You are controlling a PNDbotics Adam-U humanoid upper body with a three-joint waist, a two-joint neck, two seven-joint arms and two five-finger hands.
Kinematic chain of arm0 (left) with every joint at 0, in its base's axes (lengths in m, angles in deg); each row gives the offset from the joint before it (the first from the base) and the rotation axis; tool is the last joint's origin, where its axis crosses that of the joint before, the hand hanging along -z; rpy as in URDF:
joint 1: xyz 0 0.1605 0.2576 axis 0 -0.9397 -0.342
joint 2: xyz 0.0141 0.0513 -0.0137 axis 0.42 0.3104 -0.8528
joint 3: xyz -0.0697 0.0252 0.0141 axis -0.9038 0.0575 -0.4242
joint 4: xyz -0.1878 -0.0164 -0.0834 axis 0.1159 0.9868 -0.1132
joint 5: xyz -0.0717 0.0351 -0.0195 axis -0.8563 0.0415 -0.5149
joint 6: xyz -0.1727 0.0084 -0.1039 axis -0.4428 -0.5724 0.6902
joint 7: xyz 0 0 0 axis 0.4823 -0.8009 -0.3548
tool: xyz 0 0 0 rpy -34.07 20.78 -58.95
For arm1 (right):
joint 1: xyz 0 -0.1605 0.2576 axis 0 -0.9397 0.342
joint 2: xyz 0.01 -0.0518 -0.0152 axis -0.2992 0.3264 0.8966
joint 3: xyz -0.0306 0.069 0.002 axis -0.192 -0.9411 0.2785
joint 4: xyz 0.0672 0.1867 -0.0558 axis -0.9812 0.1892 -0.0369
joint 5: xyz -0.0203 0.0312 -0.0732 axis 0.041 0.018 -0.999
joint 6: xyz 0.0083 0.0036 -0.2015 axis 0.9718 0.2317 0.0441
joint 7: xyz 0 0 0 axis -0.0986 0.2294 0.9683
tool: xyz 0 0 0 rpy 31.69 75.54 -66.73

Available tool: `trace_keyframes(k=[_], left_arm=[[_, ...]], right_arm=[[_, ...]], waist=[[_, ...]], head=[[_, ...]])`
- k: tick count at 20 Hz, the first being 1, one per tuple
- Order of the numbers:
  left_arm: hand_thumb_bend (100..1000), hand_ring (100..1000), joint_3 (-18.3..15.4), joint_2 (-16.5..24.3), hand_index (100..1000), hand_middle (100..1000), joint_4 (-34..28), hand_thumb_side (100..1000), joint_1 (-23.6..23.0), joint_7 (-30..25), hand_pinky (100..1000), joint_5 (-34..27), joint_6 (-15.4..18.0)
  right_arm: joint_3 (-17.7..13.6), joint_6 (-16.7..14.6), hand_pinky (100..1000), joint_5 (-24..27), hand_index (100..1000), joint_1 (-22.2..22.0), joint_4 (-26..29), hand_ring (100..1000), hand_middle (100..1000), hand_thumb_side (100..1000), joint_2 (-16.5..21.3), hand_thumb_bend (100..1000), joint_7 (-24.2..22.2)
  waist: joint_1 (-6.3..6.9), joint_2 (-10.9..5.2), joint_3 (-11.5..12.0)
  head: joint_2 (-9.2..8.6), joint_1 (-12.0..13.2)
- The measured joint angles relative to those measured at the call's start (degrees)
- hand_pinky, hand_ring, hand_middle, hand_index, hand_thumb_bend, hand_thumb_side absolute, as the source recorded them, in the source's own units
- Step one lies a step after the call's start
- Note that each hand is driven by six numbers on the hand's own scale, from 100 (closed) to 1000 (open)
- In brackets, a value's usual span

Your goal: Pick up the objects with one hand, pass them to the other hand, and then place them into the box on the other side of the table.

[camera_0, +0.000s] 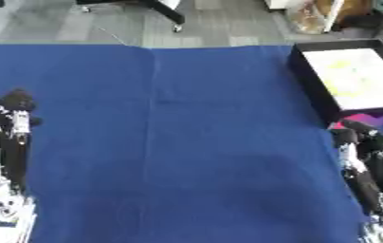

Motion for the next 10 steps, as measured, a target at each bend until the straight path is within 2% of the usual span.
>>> trace_keyframes(k=[10], left_arm=[[297,719,-0.1,-0.3,816,703,0.3,790,0.0,-1.3,656,-1.4,0.4]], right_arm=[[0.4,0.1,723,1.6,724,0.0,-0.3,676,395,569,0.0,100,-1.3]], waist=[[0.0,-0.14,0.1]], head=[[0.0,0.2]])
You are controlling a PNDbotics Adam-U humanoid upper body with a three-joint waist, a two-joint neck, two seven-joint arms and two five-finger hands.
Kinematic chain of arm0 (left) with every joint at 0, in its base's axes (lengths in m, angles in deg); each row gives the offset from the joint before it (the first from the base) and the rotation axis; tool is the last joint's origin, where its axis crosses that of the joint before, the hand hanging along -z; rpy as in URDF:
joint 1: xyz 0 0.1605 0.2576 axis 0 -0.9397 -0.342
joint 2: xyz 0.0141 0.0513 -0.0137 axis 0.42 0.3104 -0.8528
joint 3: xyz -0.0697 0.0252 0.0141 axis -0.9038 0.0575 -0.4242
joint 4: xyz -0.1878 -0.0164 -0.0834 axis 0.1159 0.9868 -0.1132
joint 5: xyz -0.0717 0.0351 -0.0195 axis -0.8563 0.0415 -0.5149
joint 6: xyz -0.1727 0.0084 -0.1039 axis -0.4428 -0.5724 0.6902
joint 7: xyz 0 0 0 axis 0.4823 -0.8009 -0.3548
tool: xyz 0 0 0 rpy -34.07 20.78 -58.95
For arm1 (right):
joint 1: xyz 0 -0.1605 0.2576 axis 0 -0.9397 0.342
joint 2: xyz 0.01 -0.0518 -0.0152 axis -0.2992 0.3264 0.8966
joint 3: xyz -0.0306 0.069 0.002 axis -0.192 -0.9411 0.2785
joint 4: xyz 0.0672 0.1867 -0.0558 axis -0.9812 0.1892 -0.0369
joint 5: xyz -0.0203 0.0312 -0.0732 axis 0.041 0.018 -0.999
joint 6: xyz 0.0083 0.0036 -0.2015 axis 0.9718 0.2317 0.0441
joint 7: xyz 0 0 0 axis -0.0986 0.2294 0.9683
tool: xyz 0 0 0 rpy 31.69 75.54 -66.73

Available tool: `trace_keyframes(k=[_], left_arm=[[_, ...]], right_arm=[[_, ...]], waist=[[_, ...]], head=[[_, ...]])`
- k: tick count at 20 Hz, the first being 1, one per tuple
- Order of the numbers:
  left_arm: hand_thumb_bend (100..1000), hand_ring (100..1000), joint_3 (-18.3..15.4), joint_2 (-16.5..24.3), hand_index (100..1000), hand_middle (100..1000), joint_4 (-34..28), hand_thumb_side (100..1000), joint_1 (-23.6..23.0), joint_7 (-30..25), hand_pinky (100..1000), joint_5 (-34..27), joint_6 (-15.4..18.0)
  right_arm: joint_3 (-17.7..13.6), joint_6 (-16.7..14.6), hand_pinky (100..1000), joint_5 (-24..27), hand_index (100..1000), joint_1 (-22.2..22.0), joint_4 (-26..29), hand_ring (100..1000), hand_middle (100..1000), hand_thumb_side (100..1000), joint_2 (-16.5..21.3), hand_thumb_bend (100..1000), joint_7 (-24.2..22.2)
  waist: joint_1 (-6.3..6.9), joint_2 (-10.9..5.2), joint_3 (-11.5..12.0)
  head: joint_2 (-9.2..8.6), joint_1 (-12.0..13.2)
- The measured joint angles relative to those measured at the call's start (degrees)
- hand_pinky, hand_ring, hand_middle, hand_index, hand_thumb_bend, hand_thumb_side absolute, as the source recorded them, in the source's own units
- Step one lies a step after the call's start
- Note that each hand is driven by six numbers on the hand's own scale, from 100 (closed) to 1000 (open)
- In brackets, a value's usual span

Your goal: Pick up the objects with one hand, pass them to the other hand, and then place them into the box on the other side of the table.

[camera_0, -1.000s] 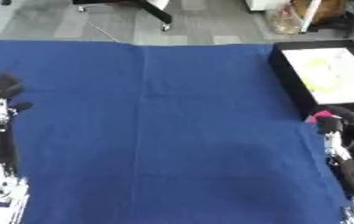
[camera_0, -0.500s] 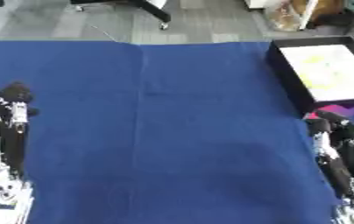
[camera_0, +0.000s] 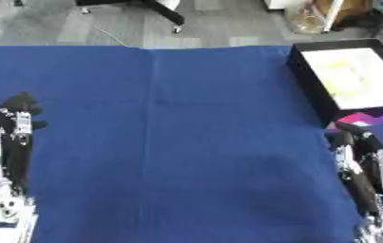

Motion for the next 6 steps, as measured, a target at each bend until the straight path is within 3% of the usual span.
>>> trace_keyframes(k=[6], left_arm=[[297,715,-0.2,0.0,811,698,0.0,790,0.0,-0.5,656,0.0,0.3]], right_arm=[[0.0,0.1,720,0.1,723,0.0,0.0,668,389,570,0.0,100,-0.4]], waist=[[0.0,-0.03,-0.1]], head=[[-0.01,0.0]])
